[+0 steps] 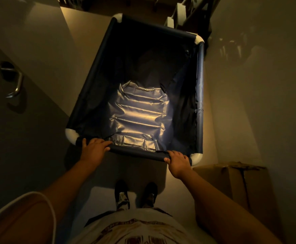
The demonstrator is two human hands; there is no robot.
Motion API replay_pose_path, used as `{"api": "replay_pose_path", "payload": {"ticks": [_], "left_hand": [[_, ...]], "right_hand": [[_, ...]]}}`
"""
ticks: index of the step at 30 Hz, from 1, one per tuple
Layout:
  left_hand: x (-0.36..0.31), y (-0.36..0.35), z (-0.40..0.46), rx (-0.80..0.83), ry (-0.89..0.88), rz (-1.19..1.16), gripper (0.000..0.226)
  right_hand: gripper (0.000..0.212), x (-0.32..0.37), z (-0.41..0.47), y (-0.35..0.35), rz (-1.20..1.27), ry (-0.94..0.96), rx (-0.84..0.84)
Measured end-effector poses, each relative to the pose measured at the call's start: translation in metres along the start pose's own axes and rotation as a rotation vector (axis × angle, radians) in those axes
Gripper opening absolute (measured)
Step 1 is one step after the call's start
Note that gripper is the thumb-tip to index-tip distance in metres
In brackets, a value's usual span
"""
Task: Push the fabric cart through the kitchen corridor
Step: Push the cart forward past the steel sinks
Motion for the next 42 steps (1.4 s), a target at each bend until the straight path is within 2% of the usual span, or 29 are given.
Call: {"api": "replay_pose_path", "payload": {"ticks": [17,24,30,38,42], "left_hand": [[-0.016,0.023,0.048,-0.107,-0.064,-0.012,0.039],[-0.047,0.063,0.092,-0.236,-0.050,-0.043,0.037],[-0.082,0.098,0.144,-0.224,-0.027,-0.027,0.045],[-0.116,0.124,0.198,-0.233,0.030,0.043,0.043],[-0.125,0.135,0.212,-0.233,0.018,0.064,0.042]], "right_hand": [[0.045,-0.001,0.039,0.022,-0.022,-0.016,-0.146],[0.043,-0.012,0.093,0.069,0.013,0.020,-0.229],[0.028,-0.021,0.145,0.122,-0.008,0.096,-0.355],[0.029,-0.037,0.190,0.168,-0.132,0.161,-0.299],[0.043,-0.041,0.204,0.183,-0.181,0.178,-0.254]]}}
Point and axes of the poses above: each hand's wrist, its own z-axis towards the middle knuckle, its own y-axis out of the back of the hand, x = y × z, the point moved 5 cm from there along z, towards the middle knuckle, and after that the axes turned 9 degrees about y, right-handed, at the moved point
